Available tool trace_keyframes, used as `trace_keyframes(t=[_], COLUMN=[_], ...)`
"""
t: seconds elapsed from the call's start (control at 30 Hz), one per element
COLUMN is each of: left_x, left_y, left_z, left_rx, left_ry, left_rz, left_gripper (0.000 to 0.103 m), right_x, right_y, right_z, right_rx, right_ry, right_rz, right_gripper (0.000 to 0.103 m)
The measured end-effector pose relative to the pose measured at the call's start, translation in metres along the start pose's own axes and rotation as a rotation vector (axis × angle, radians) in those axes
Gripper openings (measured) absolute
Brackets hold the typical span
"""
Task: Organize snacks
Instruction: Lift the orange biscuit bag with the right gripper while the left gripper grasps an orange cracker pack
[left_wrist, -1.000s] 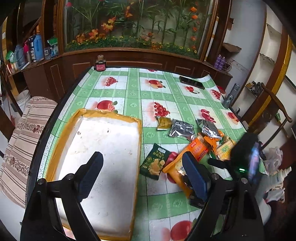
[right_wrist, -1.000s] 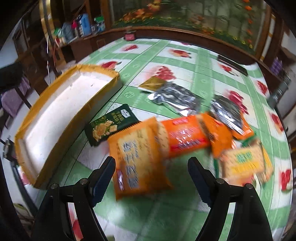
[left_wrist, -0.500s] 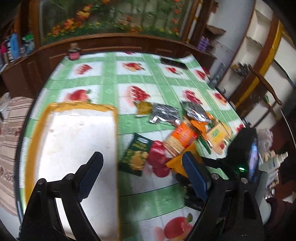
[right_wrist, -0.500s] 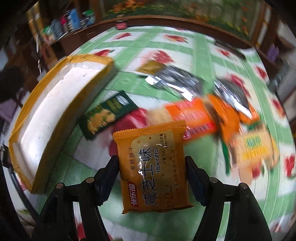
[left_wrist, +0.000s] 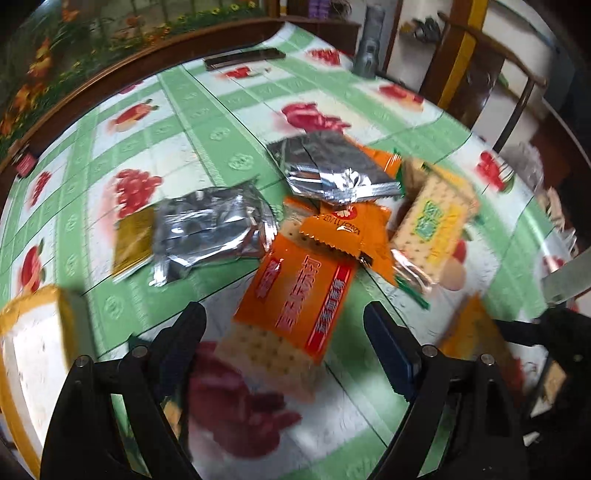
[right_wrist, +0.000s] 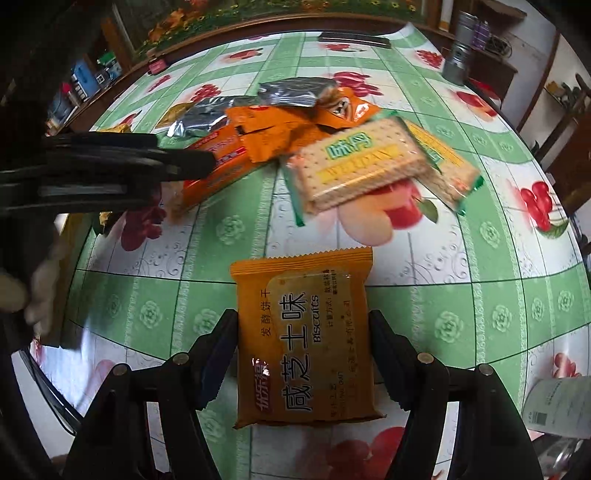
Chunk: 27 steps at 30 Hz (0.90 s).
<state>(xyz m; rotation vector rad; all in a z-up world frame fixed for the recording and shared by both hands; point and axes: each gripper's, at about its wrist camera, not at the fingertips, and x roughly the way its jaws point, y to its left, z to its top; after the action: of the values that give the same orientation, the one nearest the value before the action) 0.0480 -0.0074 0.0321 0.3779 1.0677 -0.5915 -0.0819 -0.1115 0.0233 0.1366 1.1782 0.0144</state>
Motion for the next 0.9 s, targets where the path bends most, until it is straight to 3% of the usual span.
trace_keyframes(t=[0.1,0.13,0.17,0.2,0.37,0.53,0.6,0.63,0.7,0.9], left_x=[0.016,0.016,0.015,0.011,-0.002,-0.039,-0.055,-0.064,-0.08,-0.118], left_y=[-0.009,-0.009,-0.008,-0.007,-0.004,0.007,0.015,0.022,0.037,0.092], left_z=[0.0,-0.001,-0.001,0.0,-0.011,-0.034,-0.045,-0.053,-0.066,-0.114], left_rx=[0.031,0.017,0.0,-0.015,-0.081,-0.203,-0.245,-0.279,-0.343,-0.491], left_ry=[0.063,0.057,0.056,0.057,0.064,-0.006,-0.028,-0.036,-0.062,-0.093], left_rz=[0.027,0.009,0.007,0.003,-0.004,-0.044,-0.042,-0.05,-0.056,0.029], left_gripper=[0.086,0.08,0.065,0.058,0.053,0.051,0.036,0.021,0.02,0.02], right_x=[-0.002,-0.001,-0.001,0.001,0.001,-0.004,-0.008,-0.009,-0.012,-0.019], right_y=[-0.006,-0.006,-0.005,-0.004,-0.005,-0.002,0.005,0.008,0.019,0.074], right_z=[-0.002,-0.002,-0.003,0.0,0.0,0.002,0.004,0.006,0.012,0.031], right_rx=[0.014,0.015,0.013,0.01,0.004,0.005,-0.009,-0.016,-0.036,-0.13], right_ry=[-0.001,-0.001,-0.002,-0.003,0.001,0.009,0.004,0.001,-0.005,-0.016], right_rz=[0.012,0.017,0.022,0.025,0.072,0.159,0.191,0.206,0.24,0.343], right_gripper=[0.071,0.071,0.071,0.071,0.071,0.071,0.071,0.071,0.071,0.07])
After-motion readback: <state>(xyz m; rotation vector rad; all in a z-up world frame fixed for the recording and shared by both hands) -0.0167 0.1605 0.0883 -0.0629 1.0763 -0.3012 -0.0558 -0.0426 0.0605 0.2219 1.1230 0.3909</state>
